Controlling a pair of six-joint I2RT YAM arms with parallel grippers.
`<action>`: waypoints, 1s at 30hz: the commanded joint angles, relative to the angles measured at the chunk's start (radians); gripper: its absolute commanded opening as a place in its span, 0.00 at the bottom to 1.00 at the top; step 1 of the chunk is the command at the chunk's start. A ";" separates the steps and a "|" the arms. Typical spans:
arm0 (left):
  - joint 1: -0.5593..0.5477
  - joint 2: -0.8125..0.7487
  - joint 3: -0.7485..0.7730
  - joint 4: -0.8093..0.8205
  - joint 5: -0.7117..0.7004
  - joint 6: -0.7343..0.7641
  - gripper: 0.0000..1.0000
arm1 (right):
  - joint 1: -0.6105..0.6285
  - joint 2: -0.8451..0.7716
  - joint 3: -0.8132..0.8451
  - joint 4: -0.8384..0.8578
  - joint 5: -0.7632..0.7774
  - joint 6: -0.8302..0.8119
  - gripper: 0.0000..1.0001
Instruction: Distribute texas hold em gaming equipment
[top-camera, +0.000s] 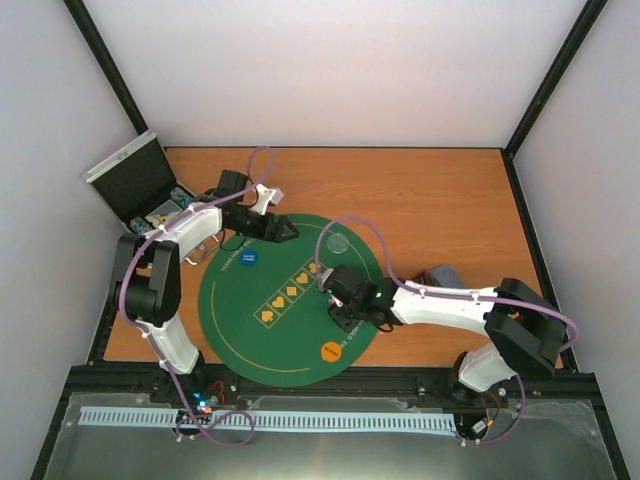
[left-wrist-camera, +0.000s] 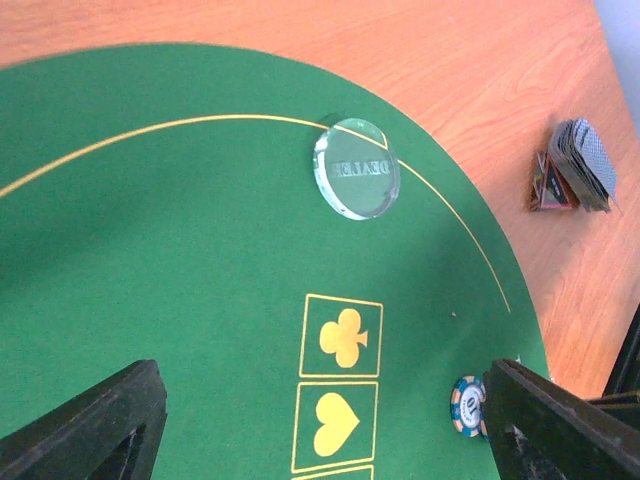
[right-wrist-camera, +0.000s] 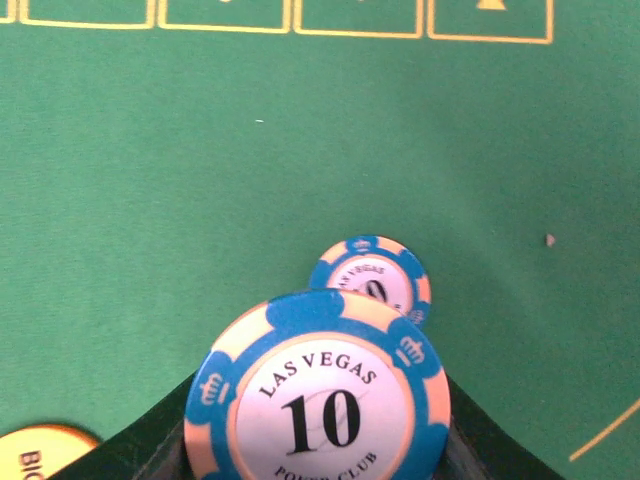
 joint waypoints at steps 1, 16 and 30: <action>0.049 -0.052 -0.006 0.009 -0.003 0.022 0.87 | 0.051 -0.008 0.036 0.026 -0.023 -0.035 0.03; 0.126 -0.157 -0.051 0.042 -0.026 0.025 0.92 | 0.266 0.245 0.175 0.071 -0.071 -0.138 0.03; 0.126 -0.143 -0.045 0.038 -0.022 0.022 0.92 | 0.299 0.286 0.136 0.107 -0.053 -0.200 0.19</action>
